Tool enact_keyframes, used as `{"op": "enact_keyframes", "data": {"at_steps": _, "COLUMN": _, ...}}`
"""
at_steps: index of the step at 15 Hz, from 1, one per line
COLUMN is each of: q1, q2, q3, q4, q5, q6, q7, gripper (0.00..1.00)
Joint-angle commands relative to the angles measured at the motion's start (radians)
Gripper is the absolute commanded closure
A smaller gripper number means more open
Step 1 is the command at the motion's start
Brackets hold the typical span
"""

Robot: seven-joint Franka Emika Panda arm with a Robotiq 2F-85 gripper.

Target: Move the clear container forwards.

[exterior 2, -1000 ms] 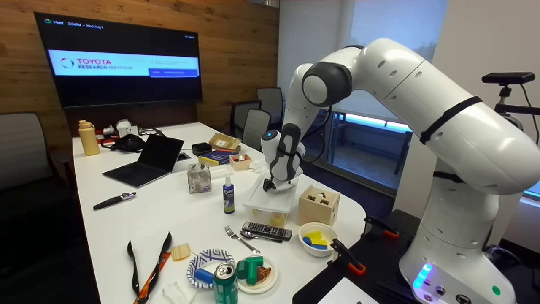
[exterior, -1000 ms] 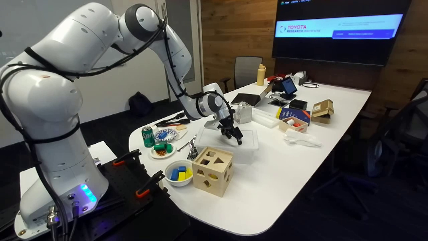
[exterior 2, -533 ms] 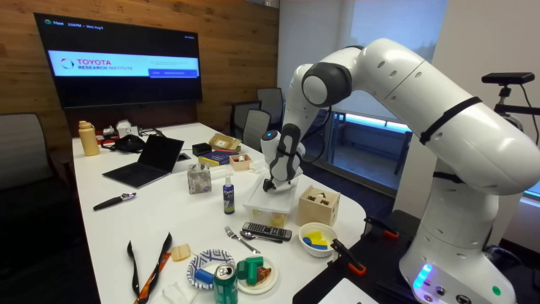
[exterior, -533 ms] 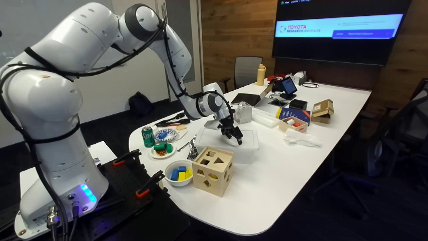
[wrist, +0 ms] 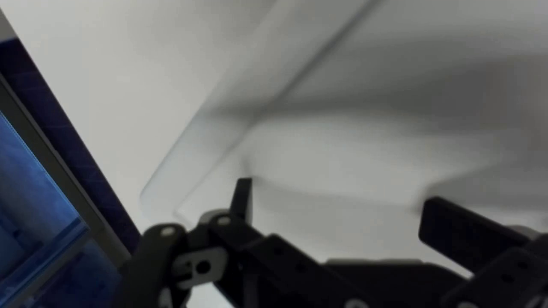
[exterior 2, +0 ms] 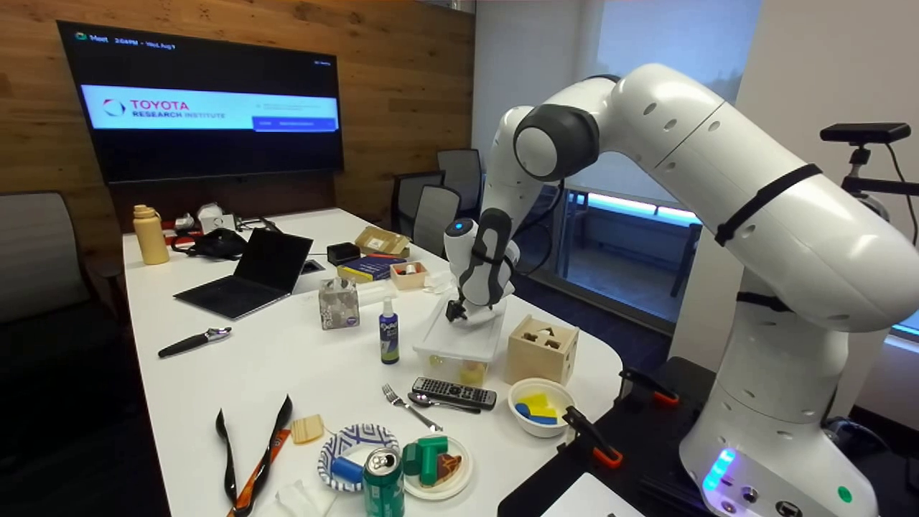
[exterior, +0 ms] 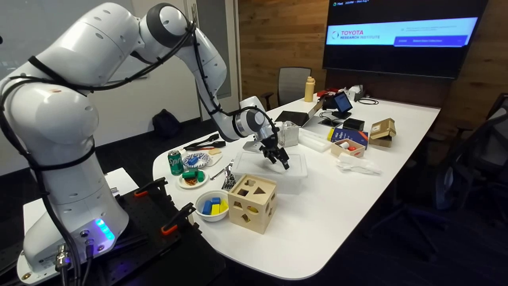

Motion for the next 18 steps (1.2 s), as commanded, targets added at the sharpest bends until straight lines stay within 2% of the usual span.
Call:
{"op": "enact_keyframes", "data": {"at_steps": 1, "q1": 0.121, "q2": -0.172, "q3": -0.116, "q4": -0.158, "q5": 0.002, "q6": 0.102, "q7": -0.081, "gripper": 0.00}}
{"op": "enact_keyframes", "data": {"at_steps": 4, "q1": 0.229, "q2": -0.291, "q3": -0.222, "q4": -0.231, "q5": 0.003, "q6": 0.109, "q7": -0.139, "gripper": 0.00}}
{"op": "enact_keyframes", "data": {"at_steps": 7, "q1": 0.359, "q2": -0.420, "q3": -0.348, "q4": -0.297, "q5": -0.021, "q6": 0.059, "q7": -0.166, "gripper": 0.00}}
{"op": "enact_keyframes", "data": {"at_steps": 8, "q1": 0.408, "q2": -0.447, "q3": -0.397, "q4": -0.312, "q5": -0.028, "q6": 0.048, "q7": -0.167, "gripper": 0.00}}
{"op": "enact_keyframes", "data": {"at_steps": 10, "q1": 0.456, "q2": -0.457, "q3": -0.444, "q4": -0.315, "q5": -0.026, "q6": 0.039, "q7": -0.166, "gripper": 0.00}}
{"op": "enact_keyframes", "data": {"at_steps": 17, "q1": 0.459, "q2": -0.442, "q3": -0.408, "q4": -0.329, "q5": -0.009, "q6": -0.013, "q7": -0.168, "gripper": 0.00}}
{"op": "enact_keyframes", "data": {"at_steps": 18, "q1": 0.444, "q2": -0.429, "q3": -0.406, "q4": -0.319, "q5": -0.007, "q6": 0.029, "q7": -0.153, "gripper": 0.00}}
